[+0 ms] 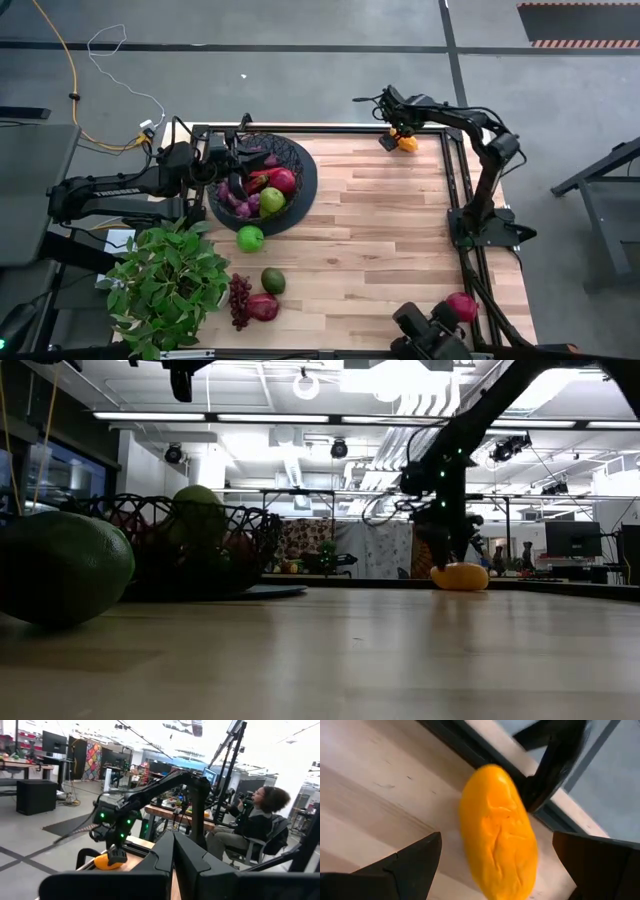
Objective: Build produce basket
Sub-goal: Put the mango into the wire basket
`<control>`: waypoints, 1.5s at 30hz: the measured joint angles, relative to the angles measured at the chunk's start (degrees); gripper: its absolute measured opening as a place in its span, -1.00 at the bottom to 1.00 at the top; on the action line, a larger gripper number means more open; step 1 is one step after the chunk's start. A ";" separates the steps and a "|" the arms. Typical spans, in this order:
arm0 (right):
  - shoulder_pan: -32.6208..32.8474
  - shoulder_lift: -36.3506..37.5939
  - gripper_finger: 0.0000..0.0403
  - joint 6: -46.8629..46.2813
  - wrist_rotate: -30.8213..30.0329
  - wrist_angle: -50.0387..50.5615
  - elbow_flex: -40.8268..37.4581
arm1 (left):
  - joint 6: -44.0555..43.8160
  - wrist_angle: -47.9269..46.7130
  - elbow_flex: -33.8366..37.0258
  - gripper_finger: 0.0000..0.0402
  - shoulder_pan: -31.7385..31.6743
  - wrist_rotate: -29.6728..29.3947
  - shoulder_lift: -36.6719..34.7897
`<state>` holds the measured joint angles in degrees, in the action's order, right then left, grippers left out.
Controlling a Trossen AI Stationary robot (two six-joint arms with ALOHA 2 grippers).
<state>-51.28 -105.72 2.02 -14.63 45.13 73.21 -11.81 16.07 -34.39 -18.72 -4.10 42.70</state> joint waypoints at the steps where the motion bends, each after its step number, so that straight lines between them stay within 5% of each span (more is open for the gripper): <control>1: -0.12 -0.86 0.81 -0.02 0.00 0.12 0.00 | 0.00 -0.01 0.00 -1.00 0.00 -0.24 0.00; 14: -0.23 -5.30 0.72 -1.39 -0.23 0.45 -0.09 | 0.00 0.00 0.00 -1.00 0.00 -1.09 0.00; 29: -0.29 -3.17 -0.03 -2.20 3.29 6.95 -0.30 | 0.00 -0.74 0.00 -1.00 0.00 -1.29 -0.02; 38: 6.70 19.25 0.07 -9.32 15.41 -3.81 -14.27 | 0.00 -1.90 0.00 -1.00 0.00 -1.29 -0.02; 45: 24.04 42.47 0.06 -29.61 25.78 -33.79 -35.95 | -0.02 -1.92 0.00 -1.00 0.00 -0.57 -0.02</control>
<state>-27.24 -63.25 -27.59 11.14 11.33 37.26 -11.84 14.15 -34.39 -18.72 -4.67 42.68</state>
